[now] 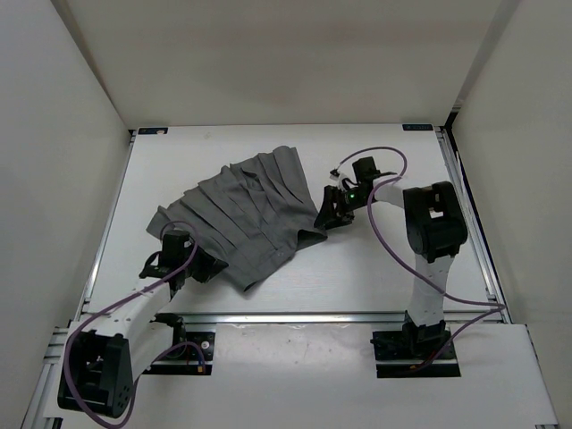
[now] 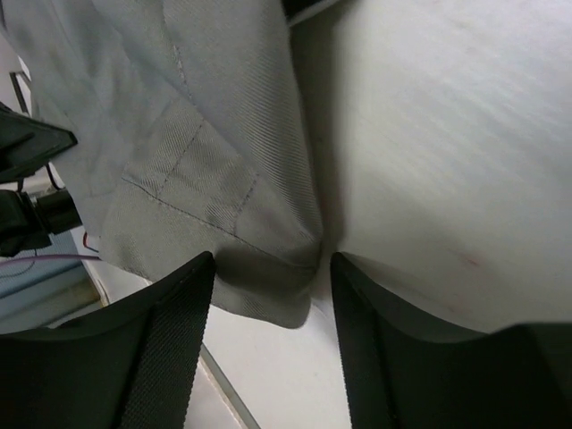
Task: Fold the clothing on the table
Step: Flatten the skirt out
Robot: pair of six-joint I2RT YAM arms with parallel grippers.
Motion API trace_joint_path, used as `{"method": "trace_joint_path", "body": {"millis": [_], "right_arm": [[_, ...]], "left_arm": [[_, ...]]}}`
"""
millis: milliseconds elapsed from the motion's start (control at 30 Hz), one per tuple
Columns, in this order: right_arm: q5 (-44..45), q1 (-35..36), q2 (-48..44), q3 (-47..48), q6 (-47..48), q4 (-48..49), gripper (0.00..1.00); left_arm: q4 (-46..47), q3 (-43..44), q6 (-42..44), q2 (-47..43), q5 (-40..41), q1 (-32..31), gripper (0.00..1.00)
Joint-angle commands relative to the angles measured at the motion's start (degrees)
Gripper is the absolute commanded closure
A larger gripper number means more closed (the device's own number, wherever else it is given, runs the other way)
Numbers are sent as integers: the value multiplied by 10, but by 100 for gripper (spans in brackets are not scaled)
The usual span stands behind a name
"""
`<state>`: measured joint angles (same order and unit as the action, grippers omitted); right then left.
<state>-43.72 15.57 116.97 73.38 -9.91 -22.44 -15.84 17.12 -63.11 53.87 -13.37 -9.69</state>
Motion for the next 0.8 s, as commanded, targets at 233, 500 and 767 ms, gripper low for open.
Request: {"method": "trace_joint_path", "body": {"millis": [233,500,767], "right_arm": [[35,20,-10,-16,28,-22,100],[115,-69,-98,-91,71,-67,100],[173,-102,-190,-144,90,-100,49]], "left_arm": [[42,-3,18,19,-33,15,100],[3,-16,66,-4,-87,96,100],[13,28,89,64,-101,41,68]]}}
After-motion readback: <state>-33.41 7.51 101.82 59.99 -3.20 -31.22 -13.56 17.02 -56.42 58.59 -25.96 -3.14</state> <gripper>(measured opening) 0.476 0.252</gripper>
